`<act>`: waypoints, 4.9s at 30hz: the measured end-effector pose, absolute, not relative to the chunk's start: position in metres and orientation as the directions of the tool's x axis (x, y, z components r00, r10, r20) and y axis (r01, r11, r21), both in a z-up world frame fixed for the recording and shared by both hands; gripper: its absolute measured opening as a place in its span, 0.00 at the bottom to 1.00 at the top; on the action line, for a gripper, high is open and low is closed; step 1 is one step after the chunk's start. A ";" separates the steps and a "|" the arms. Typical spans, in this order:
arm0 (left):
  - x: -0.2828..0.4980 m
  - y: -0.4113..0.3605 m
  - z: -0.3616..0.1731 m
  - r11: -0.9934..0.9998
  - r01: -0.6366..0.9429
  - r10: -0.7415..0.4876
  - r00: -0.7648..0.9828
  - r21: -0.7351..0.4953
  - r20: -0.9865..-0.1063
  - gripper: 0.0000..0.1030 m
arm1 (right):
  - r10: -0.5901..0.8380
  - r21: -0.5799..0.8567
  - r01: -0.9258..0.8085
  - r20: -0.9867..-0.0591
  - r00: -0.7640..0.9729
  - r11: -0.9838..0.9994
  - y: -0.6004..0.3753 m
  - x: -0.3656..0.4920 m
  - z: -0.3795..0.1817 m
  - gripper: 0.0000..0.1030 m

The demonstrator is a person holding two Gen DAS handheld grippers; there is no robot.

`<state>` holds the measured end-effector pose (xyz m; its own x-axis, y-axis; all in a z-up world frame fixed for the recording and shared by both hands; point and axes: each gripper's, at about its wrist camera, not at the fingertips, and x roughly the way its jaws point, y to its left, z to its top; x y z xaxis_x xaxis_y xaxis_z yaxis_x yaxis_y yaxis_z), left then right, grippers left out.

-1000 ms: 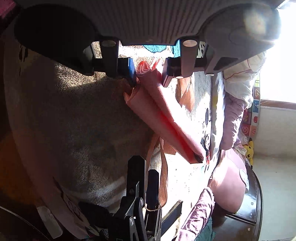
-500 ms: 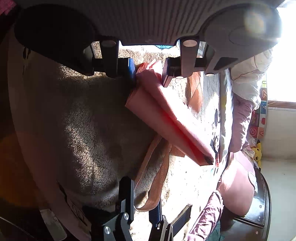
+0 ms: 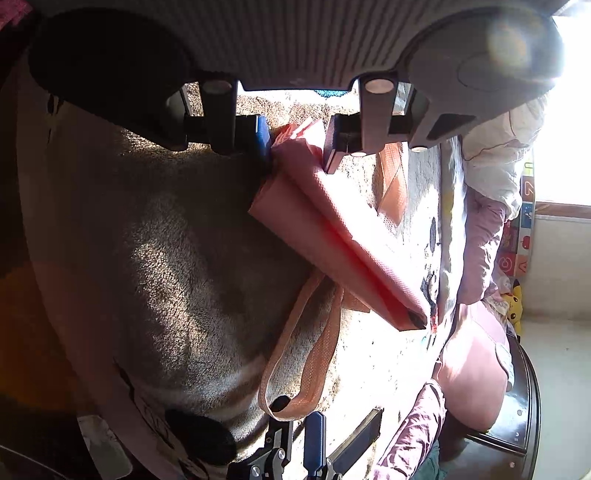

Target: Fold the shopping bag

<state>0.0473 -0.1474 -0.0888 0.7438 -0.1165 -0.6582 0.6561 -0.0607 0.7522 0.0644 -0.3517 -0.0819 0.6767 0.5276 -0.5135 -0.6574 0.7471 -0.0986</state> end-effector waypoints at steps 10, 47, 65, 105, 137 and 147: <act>0.049 -0.149 -0.085 -0.041 0.668 -0.112 0.736 0.743 -0.667 0.28 | 0.703 0.065 -0.743 -0.388 0.596 0.666 -0.332 0.064 -0.079 0.33; 0.052 -0.151 -0.084 -0.035 0.679 -0.105 0.727 0.733 -0.678 0.28 | 0.797 0.180 -0.796 -0.331 0.505 0.579 -0.319 0.065 -0.081 0.27; 0.045 -0.151 -0.083 -0.025 0.681 -0.104 0.726 0.732 -0.680 0.28 | 0.718 -0.251 -0.827 -0.413 0.561 0.502 -0.312 0.029 -0.067 0.25; 0.046 -0.150 -0.086 -0.038 0.671 -0.097 0.735 0.740 -0.672 0.28 | 0.655 0.172 -0.653 -0.418 0.630 0.738 -0.360 0.086 -0.088 0.17; 0.037 -0.157 -0.089 -0.060 0.673 -0.086 0.732 0.737 -0.676 0.28 | 0.897 0.606 -0.664 -0.237 0.374 0.437 -0.339 0.109 -0.094 0.18; 0.043 -0.154 -0.087 -0.054 0.676 -0.088 0.730 0.735 -0.677 0.28 | 0.909 0.633 -0.666 -0.163 0.383 0.395 -0.331 0.108 -0.093 0.18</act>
